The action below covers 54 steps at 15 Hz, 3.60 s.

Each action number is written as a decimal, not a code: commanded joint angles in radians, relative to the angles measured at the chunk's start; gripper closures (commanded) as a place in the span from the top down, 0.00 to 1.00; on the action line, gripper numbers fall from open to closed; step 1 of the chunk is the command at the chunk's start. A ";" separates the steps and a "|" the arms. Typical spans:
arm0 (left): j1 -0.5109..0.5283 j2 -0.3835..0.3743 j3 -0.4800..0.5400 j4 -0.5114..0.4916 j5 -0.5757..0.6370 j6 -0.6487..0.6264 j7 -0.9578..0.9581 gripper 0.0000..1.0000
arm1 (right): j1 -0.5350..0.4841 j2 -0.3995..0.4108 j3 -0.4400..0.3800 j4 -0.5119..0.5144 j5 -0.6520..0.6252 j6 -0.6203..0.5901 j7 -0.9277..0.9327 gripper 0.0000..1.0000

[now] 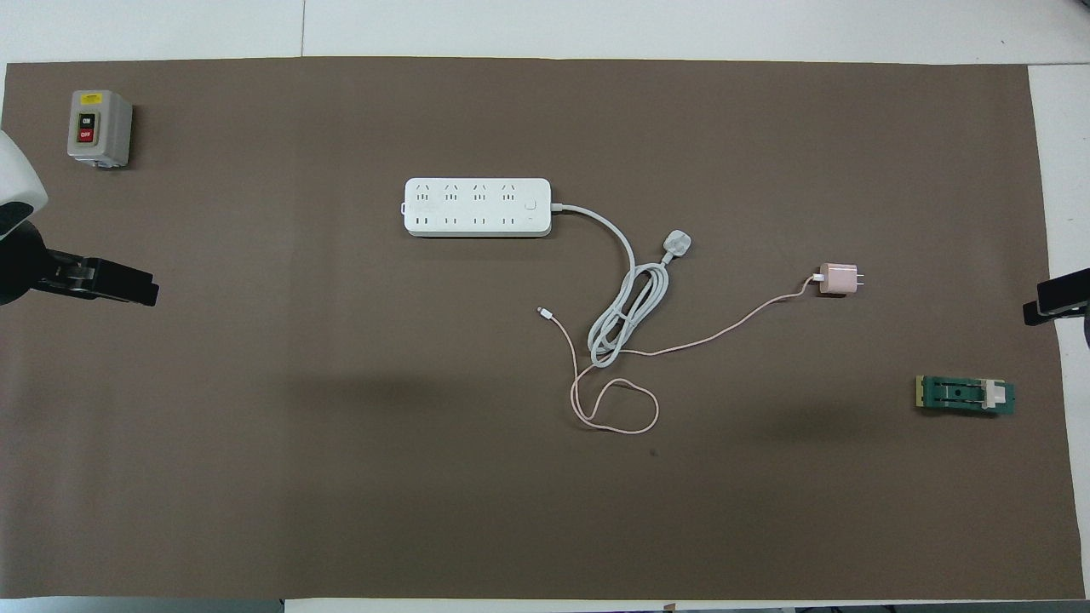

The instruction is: Plug charger into power strip

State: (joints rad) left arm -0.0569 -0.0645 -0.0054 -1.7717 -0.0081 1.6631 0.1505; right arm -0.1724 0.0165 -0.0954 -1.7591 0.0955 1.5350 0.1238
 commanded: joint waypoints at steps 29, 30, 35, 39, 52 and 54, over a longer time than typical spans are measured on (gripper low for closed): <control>-0.009 0.241 0.001 -0.229 -1.039 0.123 0.383 0.96 | -0.070 0.454 0.006 -0.134 0.711 0.438 0.534 1.00; -0.015 0.249 0.001 -0.229 -1.119 0.088 0.397 0.96 | -0.068 0.454 0.006 -0.135 0.713 0.439 0.527 0.98; -0.072 0.334 0.001 -0.241 -1.413 -0.021 0.487 0.96 | -0.065 0.453 0.008 -0.166 0.742 0.445 0.475 0.34; -0.113 0.482 -0.001 -0.233 -1.593 -0.086 0.678 0.97 | -0.047 0.451 0.006 -0.172 0.742 0.447 0.444 0.00; -0.182 0.492 0.002 -0.238 -1.735 0.040 0.686 0.99 | 0.164 0.329 0.011 -0.045 0.741 0.396 0.767 0.00; -0.182 0.489 0.001 -0.249 -1.735 0.044 0.682 0.99 | 0.215 0.327 0.011 -0.011 0.742 0.402 0.851 0.00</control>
State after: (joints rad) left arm -0.2194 0.4354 -0.0178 -1.9954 -1.7201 1.6850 0.8301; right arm 0.0089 0.3450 -0.0816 -1.7984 0.8184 1.9381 0.9111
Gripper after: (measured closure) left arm 0.009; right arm 0.498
